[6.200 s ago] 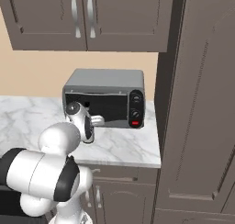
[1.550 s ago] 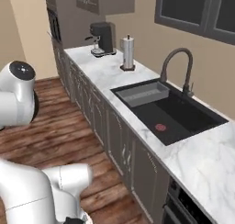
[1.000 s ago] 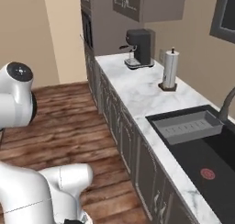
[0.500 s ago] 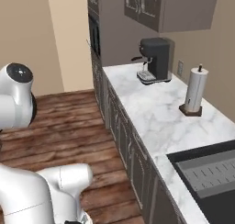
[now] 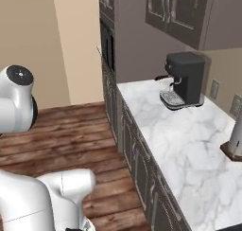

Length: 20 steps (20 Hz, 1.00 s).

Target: There is a wine glass and glass cup on the dining counter. Place the wine bottle next to the wine glass and the juice bottle next to the glass cup.

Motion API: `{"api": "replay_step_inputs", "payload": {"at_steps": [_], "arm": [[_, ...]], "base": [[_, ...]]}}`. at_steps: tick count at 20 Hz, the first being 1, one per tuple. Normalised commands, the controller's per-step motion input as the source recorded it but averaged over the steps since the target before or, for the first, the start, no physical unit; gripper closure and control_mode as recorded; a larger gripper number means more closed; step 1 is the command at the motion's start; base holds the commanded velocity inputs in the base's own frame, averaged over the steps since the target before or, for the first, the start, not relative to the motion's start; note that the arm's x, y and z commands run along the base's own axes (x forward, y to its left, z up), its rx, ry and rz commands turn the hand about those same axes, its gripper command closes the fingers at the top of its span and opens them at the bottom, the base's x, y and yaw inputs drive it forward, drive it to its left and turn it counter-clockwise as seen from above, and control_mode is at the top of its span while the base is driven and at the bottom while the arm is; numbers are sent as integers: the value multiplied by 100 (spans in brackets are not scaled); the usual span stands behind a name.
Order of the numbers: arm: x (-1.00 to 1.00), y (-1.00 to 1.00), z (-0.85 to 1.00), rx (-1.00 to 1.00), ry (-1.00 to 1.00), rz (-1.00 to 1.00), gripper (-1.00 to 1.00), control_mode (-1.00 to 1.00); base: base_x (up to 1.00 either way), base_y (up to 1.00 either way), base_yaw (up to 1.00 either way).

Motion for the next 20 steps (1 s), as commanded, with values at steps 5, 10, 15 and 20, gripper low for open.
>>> {"api": "replay_step_inputs", "payload": {"at_steps": [5, 10, 15, 20], "arm": [[0, 0, 0, 0, 0, 0, 100, 100], [0, 0, 0, 0, 0, 0, 100, 100], [0, 0, 0, 0, 0, 0, 100, 100], [0, 0, 0, 0, 0, 0, 100, 100]], "base": [[100, 20, 7], [100, 34, 0], [100, 34, 0], [100, 24, 8]]}}
